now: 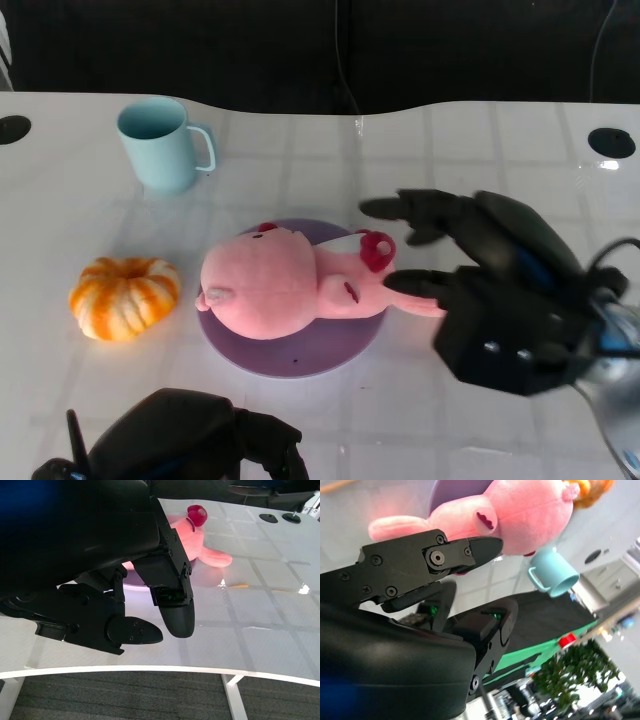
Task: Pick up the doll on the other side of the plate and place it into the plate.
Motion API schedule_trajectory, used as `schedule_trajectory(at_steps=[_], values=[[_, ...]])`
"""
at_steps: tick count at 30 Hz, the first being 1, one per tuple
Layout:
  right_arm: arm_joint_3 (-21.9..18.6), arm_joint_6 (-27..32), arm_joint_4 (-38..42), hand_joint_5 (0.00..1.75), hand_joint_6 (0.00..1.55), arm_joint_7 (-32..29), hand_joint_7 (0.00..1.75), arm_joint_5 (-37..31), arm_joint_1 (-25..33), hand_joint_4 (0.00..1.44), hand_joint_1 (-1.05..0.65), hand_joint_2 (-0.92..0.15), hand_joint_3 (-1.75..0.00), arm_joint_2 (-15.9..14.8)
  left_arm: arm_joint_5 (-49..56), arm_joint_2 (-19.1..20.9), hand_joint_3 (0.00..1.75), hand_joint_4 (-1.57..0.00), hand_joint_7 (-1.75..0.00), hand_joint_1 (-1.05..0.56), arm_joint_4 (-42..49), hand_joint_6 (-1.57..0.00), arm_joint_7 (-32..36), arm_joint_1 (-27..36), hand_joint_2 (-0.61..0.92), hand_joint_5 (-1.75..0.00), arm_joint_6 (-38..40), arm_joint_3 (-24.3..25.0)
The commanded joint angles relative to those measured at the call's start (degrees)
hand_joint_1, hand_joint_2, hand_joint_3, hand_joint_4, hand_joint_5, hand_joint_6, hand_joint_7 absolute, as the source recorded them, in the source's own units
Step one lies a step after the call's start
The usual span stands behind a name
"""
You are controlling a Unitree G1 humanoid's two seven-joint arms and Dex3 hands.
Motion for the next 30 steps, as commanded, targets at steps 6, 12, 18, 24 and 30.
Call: schedule_trajectory(at_steps=[6,12,18,24,30], values=[[-5.7,-1.6,-7.7,1.03,0.97,1.4,0.32,3.4,8.9,0.82,-0.16,-0.92,-0.08,-4.9,0.8,0.5,0.26,-0.77,-0.56,-0.18,-0.2,-0.91,-0.2,-0.4,0.92,-1.15,0.3,-0.3],[-8.8,-3.3,-11.7,1.19,1.12,4.1,0.45,6.2,15.2,0.94,0.01,-0.80,-0.36,-8.6,0.6,0.6,0.26,-0.76,-0.56,-0.18,-0.5,-0.91,-0.5,-0.6,0.92,-1.14,0.7,-0.2],[-11.2,-3.4,-17.3,1.62,0.92,7.1,1.19,6.7,20.8,0.94,0.00,-0.31,-1.36,-12.3,-0.1,0.9,0.26,-0.76,-0.56,-0.18,-0.2,-0.91,-0.4,-0.7,0.92,-1.15,0.6,0.0],[-11.7,0.7,-22.3,1.73,0.81,9.0,1.35,5.2,24.9,0.85,-0.03,-0.39,-1.25,-13.0,-0.2,1.4,0.24,-0.77,-0.56,-0.17,0.2,-0.91,-0.1,-0.8,0.92,-1.18,0.0,0.4],[-10.3,-0.9,-18.9,1.75,0.79,6.2,1.48,2.4,24.9,0.86,-0.04,-0.35,-1.28,-12.3,-0.7,1.6,0.26,-0.74,-0.56,-0.18,0.6,-0.91,-0.3,-0.6,0.92,-1.19,-0.1,1.2]])
